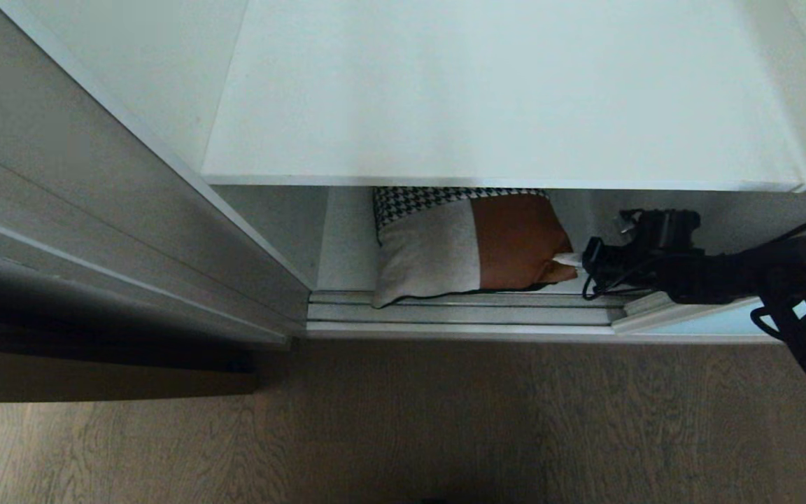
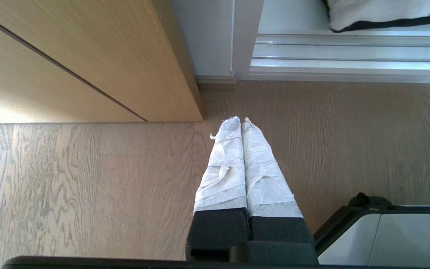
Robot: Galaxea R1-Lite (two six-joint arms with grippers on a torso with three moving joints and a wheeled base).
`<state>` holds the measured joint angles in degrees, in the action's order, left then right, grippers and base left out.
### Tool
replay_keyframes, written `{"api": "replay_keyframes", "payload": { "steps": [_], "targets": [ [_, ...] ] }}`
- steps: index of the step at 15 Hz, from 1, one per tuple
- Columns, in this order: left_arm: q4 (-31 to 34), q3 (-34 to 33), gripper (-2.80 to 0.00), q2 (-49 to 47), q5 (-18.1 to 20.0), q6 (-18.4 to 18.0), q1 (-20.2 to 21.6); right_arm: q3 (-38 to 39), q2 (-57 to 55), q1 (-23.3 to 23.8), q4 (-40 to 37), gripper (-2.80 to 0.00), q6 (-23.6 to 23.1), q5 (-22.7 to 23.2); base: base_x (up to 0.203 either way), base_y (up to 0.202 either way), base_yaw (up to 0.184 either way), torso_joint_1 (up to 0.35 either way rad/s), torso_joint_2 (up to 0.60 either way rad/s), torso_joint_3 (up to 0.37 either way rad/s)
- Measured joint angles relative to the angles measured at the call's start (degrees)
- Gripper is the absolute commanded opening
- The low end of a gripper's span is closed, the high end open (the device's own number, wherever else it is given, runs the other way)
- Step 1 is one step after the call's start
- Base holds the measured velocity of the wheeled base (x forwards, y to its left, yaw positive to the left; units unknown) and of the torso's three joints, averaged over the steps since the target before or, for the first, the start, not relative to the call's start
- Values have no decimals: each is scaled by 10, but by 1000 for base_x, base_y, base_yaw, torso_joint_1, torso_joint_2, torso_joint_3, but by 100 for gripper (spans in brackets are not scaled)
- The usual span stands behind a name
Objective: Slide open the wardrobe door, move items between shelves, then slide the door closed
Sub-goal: Place the pillow on the higher shelf
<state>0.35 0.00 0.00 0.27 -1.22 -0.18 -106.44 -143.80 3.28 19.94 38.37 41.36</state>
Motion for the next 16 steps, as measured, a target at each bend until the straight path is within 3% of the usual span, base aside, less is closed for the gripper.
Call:
{"api": "replay_keyframes", "payload": {
  "steps": [9,12,16],
  "targets": [
    [0,0,-280,0,0,0,0,243,143,-1,5,-280,-86,-16,0,0,0,0,0,0],
    [0,0,-280,0,0,0,0,324,174,-2,48,-280,-96,-17,0,0,0,0,0,0],
    [0,0,-280,0,0,0,0,370,199,-2,74,-280,-98,-39,0,0,0,0,0,0]
  ]
}}
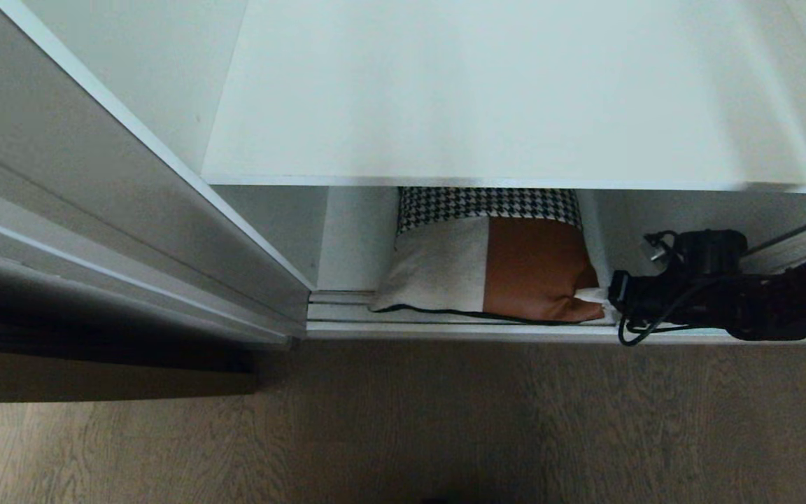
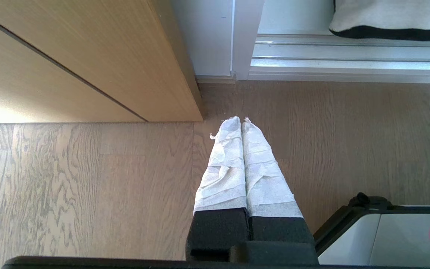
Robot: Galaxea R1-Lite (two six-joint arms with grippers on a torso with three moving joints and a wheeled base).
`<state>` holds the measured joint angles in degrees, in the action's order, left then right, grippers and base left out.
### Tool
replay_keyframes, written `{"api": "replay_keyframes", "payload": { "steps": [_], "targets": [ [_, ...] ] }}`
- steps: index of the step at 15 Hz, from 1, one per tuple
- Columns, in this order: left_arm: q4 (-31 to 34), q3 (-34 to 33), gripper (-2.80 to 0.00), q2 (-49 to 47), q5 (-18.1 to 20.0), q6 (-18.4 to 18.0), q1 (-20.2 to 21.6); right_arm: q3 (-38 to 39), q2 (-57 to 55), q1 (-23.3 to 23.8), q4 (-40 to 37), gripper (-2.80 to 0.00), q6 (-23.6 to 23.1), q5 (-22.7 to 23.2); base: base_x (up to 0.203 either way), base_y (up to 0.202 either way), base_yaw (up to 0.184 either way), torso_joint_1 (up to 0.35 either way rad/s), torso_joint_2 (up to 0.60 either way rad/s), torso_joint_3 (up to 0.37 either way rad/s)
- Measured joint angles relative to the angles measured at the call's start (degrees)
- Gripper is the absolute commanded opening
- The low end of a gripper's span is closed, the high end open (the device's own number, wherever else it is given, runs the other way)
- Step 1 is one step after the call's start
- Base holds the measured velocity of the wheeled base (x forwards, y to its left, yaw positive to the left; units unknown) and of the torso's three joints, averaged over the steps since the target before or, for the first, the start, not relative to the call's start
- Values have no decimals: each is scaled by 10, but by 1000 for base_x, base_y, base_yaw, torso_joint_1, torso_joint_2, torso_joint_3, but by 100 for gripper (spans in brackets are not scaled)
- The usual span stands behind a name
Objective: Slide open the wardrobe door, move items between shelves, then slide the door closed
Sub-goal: Place the pillow on the higher shelf
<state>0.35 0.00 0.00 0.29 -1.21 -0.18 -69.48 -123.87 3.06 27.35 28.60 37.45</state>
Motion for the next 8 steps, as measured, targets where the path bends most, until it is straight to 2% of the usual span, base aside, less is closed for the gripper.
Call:
{"api": "replay_keyframes", "payload": {
  "steps": [8],
  "targets": [
    [0,0,-280,0,0,0,0,49,29,17,56,-280,-14,-32,0,0,0,0,0,0]
  ]
}}
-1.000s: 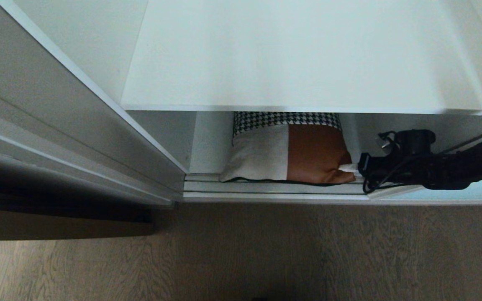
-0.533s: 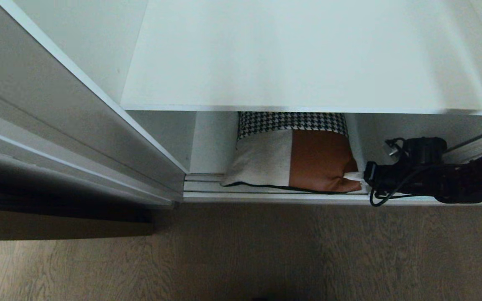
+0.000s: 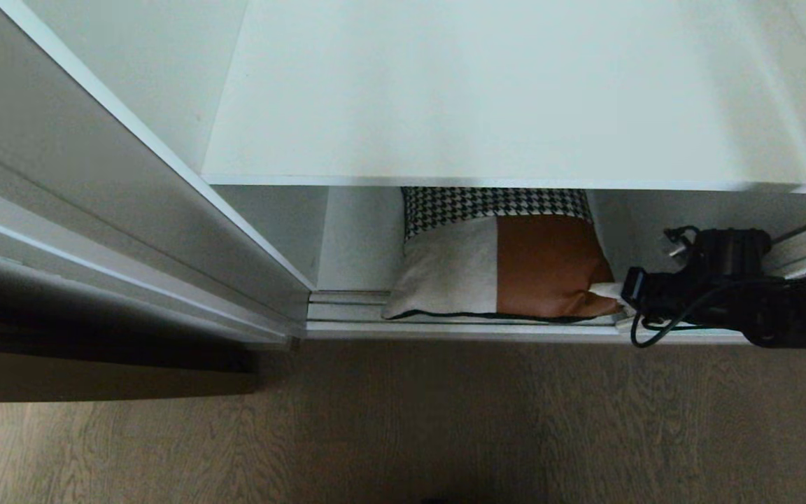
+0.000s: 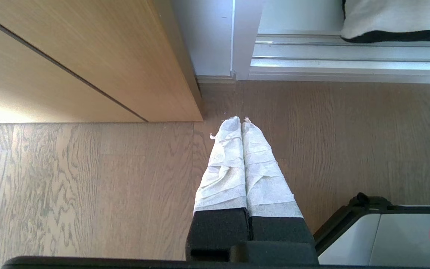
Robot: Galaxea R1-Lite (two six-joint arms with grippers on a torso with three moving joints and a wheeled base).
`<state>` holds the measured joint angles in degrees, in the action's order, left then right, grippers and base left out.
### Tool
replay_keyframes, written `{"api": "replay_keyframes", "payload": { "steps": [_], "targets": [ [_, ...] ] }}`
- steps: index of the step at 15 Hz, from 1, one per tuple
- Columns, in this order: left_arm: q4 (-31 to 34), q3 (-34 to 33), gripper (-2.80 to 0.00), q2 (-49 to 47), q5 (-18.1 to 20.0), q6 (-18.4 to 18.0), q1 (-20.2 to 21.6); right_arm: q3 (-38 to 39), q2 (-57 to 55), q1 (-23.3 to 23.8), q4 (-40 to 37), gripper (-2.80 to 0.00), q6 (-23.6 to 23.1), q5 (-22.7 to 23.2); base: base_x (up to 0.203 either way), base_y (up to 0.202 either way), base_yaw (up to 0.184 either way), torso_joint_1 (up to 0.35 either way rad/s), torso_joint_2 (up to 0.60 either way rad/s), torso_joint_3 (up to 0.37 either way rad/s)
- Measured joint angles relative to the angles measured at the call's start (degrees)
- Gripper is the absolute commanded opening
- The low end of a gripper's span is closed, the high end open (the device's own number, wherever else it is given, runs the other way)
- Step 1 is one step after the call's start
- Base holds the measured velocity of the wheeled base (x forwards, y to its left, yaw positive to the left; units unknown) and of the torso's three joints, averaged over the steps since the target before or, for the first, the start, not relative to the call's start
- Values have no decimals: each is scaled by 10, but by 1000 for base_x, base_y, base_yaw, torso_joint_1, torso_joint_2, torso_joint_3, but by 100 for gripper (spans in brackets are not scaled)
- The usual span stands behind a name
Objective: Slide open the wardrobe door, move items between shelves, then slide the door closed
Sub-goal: Place the pillow on the higher shelf
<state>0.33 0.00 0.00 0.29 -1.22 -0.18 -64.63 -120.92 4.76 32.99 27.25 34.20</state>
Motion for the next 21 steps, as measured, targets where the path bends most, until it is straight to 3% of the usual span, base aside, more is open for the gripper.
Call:
{"api": "replay_keyframes", "payload": {
  "steps": [11,18,21],
  "targets": [
    [0,0,-280,0,1,1,0,88,65,-1,29,-280,-31,-33,0,0,0,0,0,0],
    [0,0,-280,0,0,1,0,50,10,-38,31,-280,-9,-128,0,0,0,0,0,0],
    [0,0,-280,0,0,1,0,46,-8,-46,37,-280,-8,-131,0,0,0,0,0,0]
  ]
}}
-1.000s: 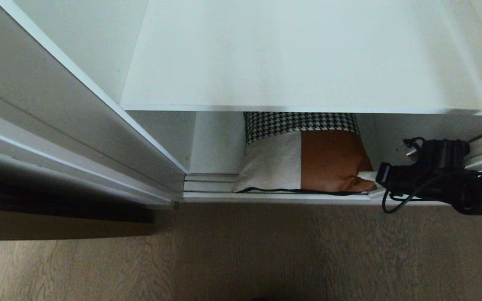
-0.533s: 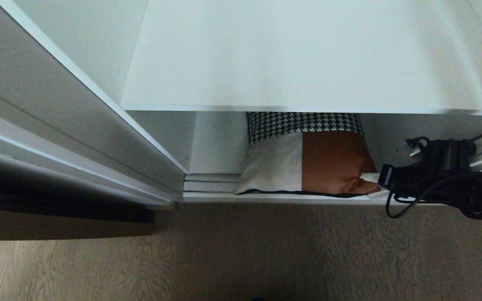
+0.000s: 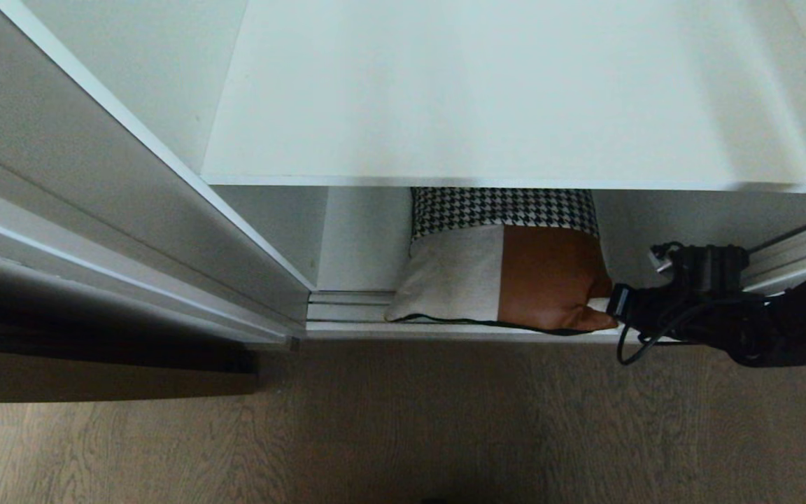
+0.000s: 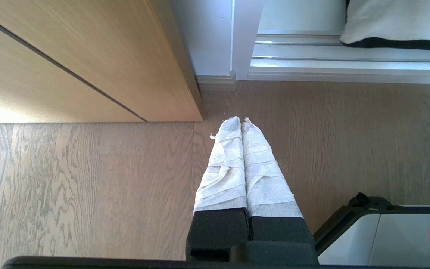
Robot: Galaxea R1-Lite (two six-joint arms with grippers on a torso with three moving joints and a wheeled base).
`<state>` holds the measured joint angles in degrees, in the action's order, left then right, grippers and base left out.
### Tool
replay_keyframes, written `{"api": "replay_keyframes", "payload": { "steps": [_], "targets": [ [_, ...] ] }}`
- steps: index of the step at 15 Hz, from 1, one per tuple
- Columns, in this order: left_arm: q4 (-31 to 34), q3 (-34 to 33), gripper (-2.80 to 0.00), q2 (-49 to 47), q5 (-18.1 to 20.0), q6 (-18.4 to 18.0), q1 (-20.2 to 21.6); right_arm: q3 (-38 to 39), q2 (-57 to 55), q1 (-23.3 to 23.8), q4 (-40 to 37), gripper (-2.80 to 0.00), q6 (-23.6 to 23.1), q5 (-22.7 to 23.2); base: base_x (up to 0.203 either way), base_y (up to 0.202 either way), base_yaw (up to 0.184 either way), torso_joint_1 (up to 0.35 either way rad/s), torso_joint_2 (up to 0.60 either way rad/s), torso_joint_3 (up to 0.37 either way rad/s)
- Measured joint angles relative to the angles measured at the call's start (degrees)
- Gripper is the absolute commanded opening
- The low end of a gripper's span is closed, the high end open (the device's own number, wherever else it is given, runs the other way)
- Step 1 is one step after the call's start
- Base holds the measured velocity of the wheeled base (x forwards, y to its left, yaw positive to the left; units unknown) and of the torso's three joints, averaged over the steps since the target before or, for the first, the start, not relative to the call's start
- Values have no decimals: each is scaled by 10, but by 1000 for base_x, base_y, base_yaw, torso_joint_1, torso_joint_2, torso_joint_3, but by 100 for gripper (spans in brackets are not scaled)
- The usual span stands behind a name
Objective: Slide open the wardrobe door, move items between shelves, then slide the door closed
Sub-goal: Place the pillow on the higher shelf
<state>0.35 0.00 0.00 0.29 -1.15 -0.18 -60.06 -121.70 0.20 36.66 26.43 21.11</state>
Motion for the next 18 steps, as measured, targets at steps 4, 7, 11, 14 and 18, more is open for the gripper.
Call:
{"api": "replay_keyframes", "payload": {
  "steps": [4,7,11,14,18],
  "targets": [
    [0,0,-280,0,0,0,0,55,6,-13,62,-280,2,-2,0,0,0,0,0,0],
    [0,0,-280,0,1,-5,0,80,29,-12,82,-280,2,-4,0,0,0,0,0,0],
    [0,0,-280,0,0,-2,0,119,68,0,85,-280,0,-1,0,0,0,0,0,0],
    [2,0,-280,0,2,-11,0,137,91,1,86,-280,0,0,0,0,0,0,0,0],
    [1,0,-280,0,1,-8,0,150,102,2,86,-280,5,0,0,0,0,0,0,0]
  ]
}}
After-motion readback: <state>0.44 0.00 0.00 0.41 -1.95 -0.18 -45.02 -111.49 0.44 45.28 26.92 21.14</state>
